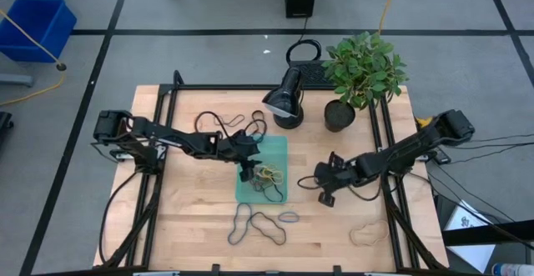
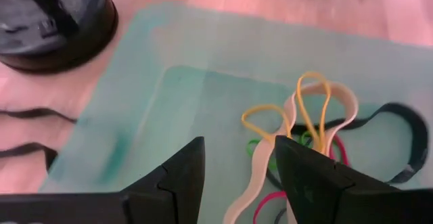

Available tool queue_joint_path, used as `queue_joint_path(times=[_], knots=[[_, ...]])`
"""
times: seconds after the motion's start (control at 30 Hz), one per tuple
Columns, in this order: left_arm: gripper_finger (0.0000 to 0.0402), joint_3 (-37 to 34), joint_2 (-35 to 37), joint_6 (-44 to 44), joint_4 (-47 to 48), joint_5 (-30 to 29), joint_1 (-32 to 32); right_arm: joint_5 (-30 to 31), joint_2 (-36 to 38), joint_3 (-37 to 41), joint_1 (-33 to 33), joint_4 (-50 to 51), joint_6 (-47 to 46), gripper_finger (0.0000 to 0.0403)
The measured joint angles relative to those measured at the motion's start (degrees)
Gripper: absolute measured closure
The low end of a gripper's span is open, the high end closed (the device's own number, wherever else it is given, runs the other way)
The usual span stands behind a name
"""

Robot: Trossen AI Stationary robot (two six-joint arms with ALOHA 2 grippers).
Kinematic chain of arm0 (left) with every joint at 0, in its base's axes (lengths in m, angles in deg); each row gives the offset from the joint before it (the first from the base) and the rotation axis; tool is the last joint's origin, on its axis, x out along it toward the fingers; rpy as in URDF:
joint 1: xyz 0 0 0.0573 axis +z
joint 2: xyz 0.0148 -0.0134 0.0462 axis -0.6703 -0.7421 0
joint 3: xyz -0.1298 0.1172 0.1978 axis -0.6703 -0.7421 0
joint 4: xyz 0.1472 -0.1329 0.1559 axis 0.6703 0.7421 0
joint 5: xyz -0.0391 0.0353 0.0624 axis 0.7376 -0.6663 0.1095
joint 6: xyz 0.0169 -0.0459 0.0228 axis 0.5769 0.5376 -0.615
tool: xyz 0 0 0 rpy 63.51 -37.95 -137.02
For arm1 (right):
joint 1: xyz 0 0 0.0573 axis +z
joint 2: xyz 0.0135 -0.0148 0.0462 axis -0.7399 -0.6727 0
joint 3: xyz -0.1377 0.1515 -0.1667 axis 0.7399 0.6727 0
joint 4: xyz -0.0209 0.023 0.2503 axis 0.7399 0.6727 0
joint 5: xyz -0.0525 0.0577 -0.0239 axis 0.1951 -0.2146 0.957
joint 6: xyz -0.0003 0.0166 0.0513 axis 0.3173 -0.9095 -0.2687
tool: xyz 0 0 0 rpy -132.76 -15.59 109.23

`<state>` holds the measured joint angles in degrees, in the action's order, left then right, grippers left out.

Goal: Pick and place rubber bands into bin
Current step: Put the top blue rubber band into the basket

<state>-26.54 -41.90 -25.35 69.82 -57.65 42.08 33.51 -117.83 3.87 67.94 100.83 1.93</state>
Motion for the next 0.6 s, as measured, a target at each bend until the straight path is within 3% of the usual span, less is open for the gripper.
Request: queue_joint_path(times=[0.27, 0.6], knots=[[0.0215, 0.0, 7.69, 0.04, 0.09, 0.74, -0.02, 9.72, 8.16, 0.0, -0.83, -10.14, 3.07, 0.0402], [0.0215, 0.0, 18.38, 1.27, 0.97, 3.94, -1.4, 11.03, 9.69, -0.07, -4.23, -37.0, 21.02, 0.0402]])
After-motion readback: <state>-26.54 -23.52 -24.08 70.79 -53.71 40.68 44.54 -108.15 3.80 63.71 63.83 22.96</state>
